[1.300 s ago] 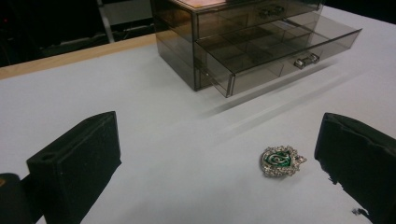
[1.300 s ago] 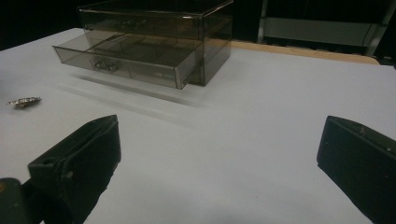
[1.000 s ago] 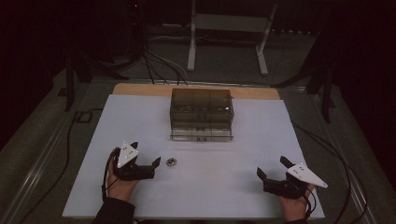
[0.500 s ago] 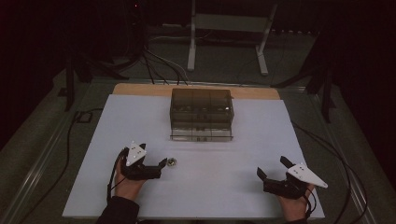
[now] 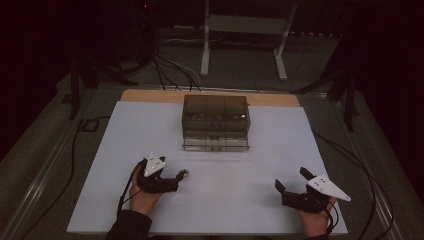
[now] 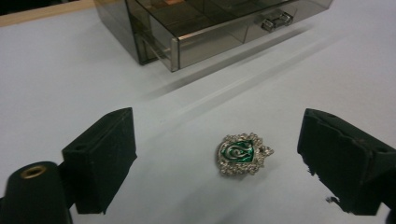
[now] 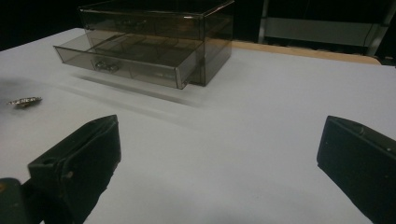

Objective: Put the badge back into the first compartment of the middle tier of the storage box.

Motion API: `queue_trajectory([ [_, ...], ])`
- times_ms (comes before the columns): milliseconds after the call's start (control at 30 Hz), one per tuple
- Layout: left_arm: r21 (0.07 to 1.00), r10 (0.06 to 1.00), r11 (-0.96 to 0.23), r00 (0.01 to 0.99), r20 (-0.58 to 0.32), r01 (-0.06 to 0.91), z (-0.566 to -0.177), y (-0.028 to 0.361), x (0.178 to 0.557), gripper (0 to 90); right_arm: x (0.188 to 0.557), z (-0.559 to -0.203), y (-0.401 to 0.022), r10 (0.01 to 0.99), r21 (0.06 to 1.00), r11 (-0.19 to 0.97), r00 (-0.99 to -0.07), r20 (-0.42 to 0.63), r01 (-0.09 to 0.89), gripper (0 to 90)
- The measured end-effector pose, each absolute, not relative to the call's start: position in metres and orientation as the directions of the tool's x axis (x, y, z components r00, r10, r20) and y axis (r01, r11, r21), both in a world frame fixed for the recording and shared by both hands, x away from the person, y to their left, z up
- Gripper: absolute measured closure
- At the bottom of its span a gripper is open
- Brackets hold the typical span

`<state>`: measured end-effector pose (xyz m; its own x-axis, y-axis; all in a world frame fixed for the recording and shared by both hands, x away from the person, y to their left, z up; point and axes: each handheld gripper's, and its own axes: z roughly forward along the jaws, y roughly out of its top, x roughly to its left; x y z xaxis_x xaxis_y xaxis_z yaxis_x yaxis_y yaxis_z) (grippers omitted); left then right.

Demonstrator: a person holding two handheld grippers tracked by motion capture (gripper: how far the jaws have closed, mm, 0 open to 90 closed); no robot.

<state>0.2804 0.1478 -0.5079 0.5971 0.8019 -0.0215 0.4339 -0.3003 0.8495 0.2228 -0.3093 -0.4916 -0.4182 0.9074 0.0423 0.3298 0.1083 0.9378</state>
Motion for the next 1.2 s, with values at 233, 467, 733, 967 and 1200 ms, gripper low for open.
queue_trajectory([
  [233, 0.840, 0.794, -0.313, 0.608, -0.025, 0.443, -0.514, 0.139, 0.283, 15.8, 0.223, -0.492, -0.309, 0.906, 0.938, 0.109, -0.420, 0.042, 0.329, 0.0],
  [467, 0.829, 0.783, -0.330, 0.621, -0.025, 0.450, -0.519, 0.132, 0.283, 19.8, 0.223, -0.492, -0.309, 0.906, 0.938, 0.110, -0.421, 0.041, 0.328, 0.0],
  [733, 0.802, 0.781, -0.367, 0.624, -0.009, 0.471, -0.524, 0.123, 0.284, 34.2, 0.223, -0.492, -0.309, 0.906, 0.938, 0.110, -0.421, 0.041, 0.328, 0.0],
  [967, 0.771, 0.771, -0.408, 0.636, 0.005, 0.488, -0.529, 0.117, 0.285, 53.2, 0.223, -0.492, -0.309, 0.906, 0.938, 0.111, -0.421, 0.041, 0.328, 0.0],
  [1200, 0.775, 0.770, -0.394, 0.638, -0.015, 0.494, -0.526, 0.118, 0.286, 63.2, 0.223, -0.492, -0.309, 0.906, 0.937, 0.113, -0.421, 0.039, 0.329, 0.0],
])
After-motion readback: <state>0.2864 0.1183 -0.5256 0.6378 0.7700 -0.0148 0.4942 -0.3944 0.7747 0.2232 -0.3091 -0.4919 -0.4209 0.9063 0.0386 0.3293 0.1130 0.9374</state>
